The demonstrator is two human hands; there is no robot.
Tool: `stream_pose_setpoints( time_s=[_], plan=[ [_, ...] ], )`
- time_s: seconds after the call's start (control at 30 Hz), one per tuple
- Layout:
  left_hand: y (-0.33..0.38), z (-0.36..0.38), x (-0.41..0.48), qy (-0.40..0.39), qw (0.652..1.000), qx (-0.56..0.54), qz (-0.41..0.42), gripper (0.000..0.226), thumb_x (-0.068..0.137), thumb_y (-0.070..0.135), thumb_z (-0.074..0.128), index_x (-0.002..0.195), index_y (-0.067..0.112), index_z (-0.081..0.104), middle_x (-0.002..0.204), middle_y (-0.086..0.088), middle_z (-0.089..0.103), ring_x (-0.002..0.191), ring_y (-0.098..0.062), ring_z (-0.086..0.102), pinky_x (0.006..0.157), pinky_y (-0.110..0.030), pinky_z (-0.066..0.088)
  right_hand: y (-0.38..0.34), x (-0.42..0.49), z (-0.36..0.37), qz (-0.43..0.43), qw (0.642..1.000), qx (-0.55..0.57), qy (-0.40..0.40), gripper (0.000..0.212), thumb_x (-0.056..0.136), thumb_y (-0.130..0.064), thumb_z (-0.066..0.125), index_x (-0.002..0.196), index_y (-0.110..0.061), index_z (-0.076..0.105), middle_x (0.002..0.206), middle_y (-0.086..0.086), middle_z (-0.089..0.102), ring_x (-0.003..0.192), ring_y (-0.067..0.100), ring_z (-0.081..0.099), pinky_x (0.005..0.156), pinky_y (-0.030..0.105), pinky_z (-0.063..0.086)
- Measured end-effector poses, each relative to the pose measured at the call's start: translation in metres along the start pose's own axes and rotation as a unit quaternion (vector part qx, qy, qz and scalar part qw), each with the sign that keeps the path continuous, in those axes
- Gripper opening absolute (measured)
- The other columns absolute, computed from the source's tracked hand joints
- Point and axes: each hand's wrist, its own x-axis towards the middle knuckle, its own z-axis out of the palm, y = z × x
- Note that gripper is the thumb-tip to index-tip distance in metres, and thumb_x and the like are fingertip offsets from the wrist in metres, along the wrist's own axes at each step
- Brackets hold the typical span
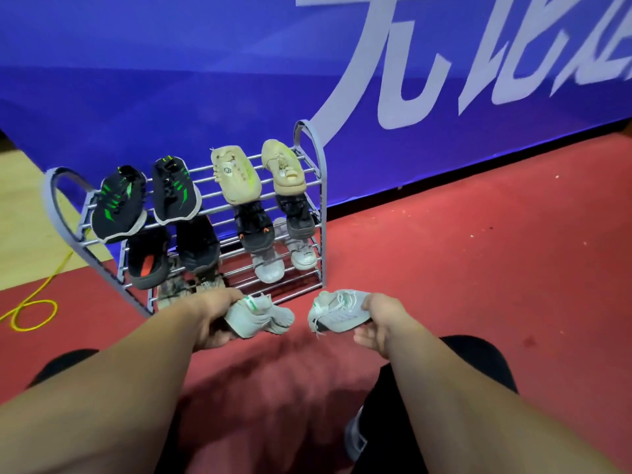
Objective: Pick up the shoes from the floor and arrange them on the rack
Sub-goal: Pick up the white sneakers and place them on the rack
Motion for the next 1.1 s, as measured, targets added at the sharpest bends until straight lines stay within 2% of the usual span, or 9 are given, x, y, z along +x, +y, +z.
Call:
stream_pose_setpoints(
  time_s=[0.17,0.3,0.37,0.53,0.67,0.73,0.8,0.9,1.1],
  plan=[
    [-0.001,-0.006,0.037,0.013,0.999,-0.024,-0.025,0.020,0.079,0.036,0.062,0.067,0.020,0.060,0.053,0.003,0.058,0.041,-0.013,0.053,0.045,-0.017,0.030,-0.008,0.035,0.042,0.012,0.999,0.036,0.011,0.016,0.101,-0.018,0.048,0.109,-0.010,0.060,0.080,0.013,0.062,0.061,0.025,0.059,0.066,0.041,0.058],
    [-0.019,-0.007,0.077,-0.018,0.997,-0.037,-0.070,0.020,0.071,0.034,0.068,0.075,0.014,0.068,0.059,-0.001,0.063,0.044,-0.015,0.056,0.049,-0.018,0.039,-0.007,0.076,0.077,0.026,0.999,0.038,0.023,0.030,0.099,-0.015,0.051,0.124,-0.004,0.061,0.076,0.016,0.063,0.051,0.024,0.054,0.053,0.031,0.049],
    [-0.028,-0.006,0.103,-0.011,0.993,-0.061,-0.098,0.022,0.077,0.025,0.067,0.082,0.005,0.070,0.059,-0.004,0.065,0.041,-0.017,0.060,0.052,-0.017,0.048,-0.005,0.095,0.090,0.035,0.998,0.052,0.027,0.026,0.097,-0.011,0.051,0.119,-0.004,0.063,0.079,0.017,0.065,0.053,0.025,0.055,0.055,0.032,0.048],
    [-0.033,0.007,0.148,-0.017,0.979,-0.160,-0.123,0.026,0.097,0.020,0.050,0.073,0.016,0.059,0.042,0.003,0.056,0.029,-0.010,0.051,0.036,-0.012,0.039,0.002,0.140,0.113,0.056,0.992,0.108,0.036,0.014,0.099,-0.010,0.052,0.113,-0.013,0.056,0.087,0.010,0.065,0.077,0.027,0.065,0.076,0.040,0.056],
    [-0.037,0.011,0.192,-0.023,0.960,-0.248,-0.126,0.028,0.082,0.022,0.060,0.104,0.009,0.072,0.081,-0.003,0.070,0.070,-0.018,0.066,0.075,-0.026,0.057,0.018,0.185,0.134,0.089,0.989,0.118,0.024,0.004,0.101,-0.011,0.054,0.102,-0.014,0.057,0.089,0.008,0.067,0.078,0.022,0.066,0.068,0.032,0.055],
    [-0.037,0.009,0.210,-0.023,0.956,-0.264,-0.123,0.017,0.086,0.026,0.058,0.096,0.017,0.069,0.078,-0.001,0.064,0.064,-0.015,0.055,0.055,-0.021,0.050,0.027,0.206,0.141,0.116,0.985,0.130,0.014,0.002,0.101,-0.013,0.057,0.099,-0.013,0.057,0.089,0.009,0.069,0.086,0.025,0.068,0.071,0.033,0.057],
    [-0.033,0.010,0.224,-0.026,0.948,-0.288,-0.133,0.014,0.088,0.026,0.059,0.097,0.020,0.068,0.080,-0.001,0.061,0.062,-0.015,0.052,0.049,-0.021,0.048,0.036,0.226,0.147,0.130,0.979,0.155,0.002,0.010,0.101,-0.011,0.058,0.110,-0.009,0.058,0.093,0.013,0.071,0.091,0.029,0.071,0.075,0.036,0.060],
    [-0.039,0.011,0.246,-0.028,0.936,-0.319,-0.143,0.006,0.090,0.021,0.061,0.090,0.016,0.065,0.080,-0.005,0.059,0.063,-0.016,0.052,0.057,-0.028,0.049,0.048,0.252,0.152,0.139,0.974,0.177,-0.015,0.022,0.102,-0.007,0.054,0.124,-0.006,0.057,0.097,0.015,0.071,0.090,0.030,0.072,0.084,0.037,0.059],
    [-0.059,0.016,0.279,-0.056,0.919,-0.357,-0.158,0.007,0.092,0.016,0.062,0.094,0.010,0.066,0.074,-0.006,0.063,0.066,-0.015,0.057,0.070,-0.034,0.058,0.054,0.302,0.164,0.151,0.957,0.246,-0.024,0.037,0.103,-0.004,0.053,0.139,-0.008,0.055,0.107,0.016,0.072,0.086,0.030,0.073,0.071,0.037,0.059]
  ],
)
